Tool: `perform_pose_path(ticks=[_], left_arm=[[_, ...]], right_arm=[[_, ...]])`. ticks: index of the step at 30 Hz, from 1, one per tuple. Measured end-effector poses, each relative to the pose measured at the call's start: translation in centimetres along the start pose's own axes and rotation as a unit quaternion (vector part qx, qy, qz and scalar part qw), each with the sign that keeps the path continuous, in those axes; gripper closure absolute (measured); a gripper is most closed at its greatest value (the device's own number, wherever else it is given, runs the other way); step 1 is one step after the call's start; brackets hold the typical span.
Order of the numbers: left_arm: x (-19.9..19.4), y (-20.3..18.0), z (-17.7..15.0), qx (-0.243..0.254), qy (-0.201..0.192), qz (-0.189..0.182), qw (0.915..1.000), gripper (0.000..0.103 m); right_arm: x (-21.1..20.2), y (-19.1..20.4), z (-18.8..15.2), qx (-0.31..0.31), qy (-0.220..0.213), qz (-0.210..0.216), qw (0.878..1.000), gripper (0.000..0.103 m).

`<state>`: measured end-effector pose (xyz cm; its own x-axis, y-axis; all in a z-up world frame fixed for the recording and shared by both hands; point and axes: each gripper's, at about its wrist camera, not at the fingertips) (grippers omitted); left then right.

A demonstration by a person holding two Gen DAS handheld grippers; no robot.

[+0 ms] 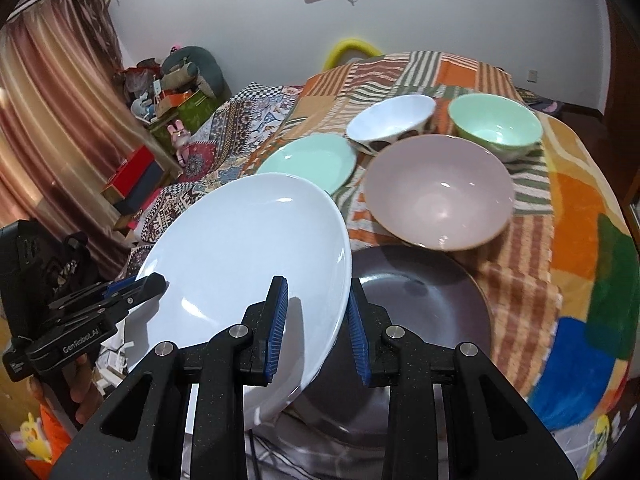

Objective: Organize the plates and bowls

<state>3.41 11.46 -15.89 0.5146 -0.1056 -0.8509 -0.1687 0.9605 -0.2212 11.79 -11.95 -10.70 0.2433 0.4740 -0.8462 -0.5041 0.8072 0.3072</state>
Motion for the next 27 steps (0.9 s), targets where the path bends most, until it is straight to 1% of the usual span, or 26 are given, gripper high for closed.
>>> perform_pose_path(ticks=[10,17,27], left_arm=[[2.5,-2.3,-0.4,0.024,0.041,-0.012,0.9988,0.076],[4.9,-3.1,-0.9,0.035,0.081,-0.022,0.9959,0.076],[8.5,-4.7,-0.5,0.051,0.127,-0.017,0.9904,0.076]], right_arm=[[-0.4,-2.6,-2.3,0.028,0.016,-0.013,0.999,0.076],[0.0,-4.2,-3.5,0.049,0.030,-0.020,0.998,0.075],[0.8,-6.5,-4.8,0.083,0.048,-0.024,0.995,0.075]])
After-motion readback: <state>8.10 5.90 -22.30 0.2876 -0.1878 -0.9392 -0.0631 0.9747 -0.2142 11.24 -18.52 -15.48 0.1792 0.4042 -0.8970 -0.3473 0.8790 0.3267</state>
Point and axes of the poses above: each gripper's, at about its wrist camera, not at the fingertips, and x roughly the way its jaws point, y to its left, z to its top, and after that the axes turned 10 degrees about y, right-handed
